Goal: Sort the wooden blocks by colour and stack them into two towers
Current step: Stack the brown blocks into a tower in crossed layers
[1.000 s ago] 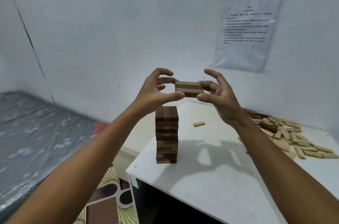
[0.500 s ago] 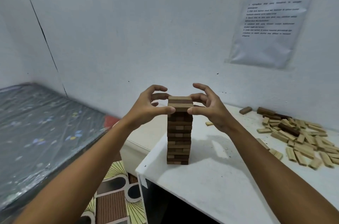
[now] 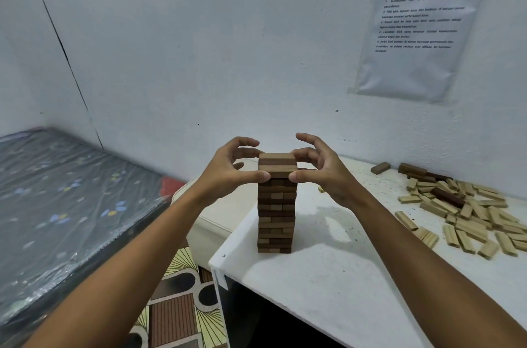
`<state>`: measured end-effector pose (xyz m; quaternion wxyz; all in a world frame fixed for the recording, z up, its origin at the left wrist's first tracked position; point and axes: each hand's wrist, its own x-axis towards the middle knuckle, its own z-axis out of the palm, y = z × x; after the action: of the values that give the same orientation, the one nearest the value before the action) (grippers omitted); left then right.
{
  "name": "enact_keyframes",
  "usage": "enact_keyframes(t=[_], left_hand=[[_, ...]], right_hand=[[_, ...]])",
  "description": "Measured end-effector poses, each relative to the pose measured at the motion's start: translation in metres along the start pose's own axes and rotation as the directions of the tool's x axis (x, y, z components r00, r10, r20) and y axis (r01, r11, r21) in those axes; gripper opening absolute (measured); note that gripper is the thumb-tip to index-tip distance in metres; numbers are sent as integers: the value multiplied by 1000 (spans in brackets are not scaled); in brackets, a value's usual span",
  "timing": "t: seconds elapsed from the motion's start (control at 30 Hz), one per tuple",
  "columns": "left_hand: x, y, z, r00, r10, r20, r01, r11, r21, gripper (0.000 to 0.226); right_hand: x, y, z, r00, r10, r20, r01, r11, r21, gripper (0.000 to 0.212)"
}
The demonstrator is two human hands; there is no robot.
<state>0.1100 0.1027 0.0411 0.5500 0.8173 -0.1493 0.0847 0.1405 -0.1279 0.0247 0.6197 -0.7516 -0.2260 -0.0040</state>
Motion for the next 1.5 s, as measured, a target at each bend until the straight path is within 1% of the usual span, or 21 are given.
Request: enact_keyframes(t=[0.37, 0.93, 1.1, 1.27, 1.4, 1.5], left_hand=[[-2, -1, 1, 1000, 3, 8, -2, 1000, -5, 76], [-1, -5, 0, 1000, 11, 28, -11, 1000, -1, 66], [0, 1, -2, 1000, 16, 22, -17, 999, 28, 58], [11, 22, -5, 998, 59, 6, -60, 987, 148, 47], [23, 41, 0, 990, 136, 49, -144, 948, 283, 36], [31, 62, 13, 976, 190, 109, -217, 910, 354, 37]], right_hand=[[1, 2, 2, 1000, 7, 5, -6, 1000, -13, 84], [-2, 0, 2, 1000, 3, 17, -3, 1000, -19, 87], [-4, -6, 1, 1000, 3, 6, -3, 1000, -22, 70], [-10, -19, -9, 995, 13, -103, -25, 994, -111, 40], [-21, -32, -26, 985, -6, -170, -28, 980, -198, 34], [-32, -44, -44, 980, -16, -197, -37, 964, -264, 35]])
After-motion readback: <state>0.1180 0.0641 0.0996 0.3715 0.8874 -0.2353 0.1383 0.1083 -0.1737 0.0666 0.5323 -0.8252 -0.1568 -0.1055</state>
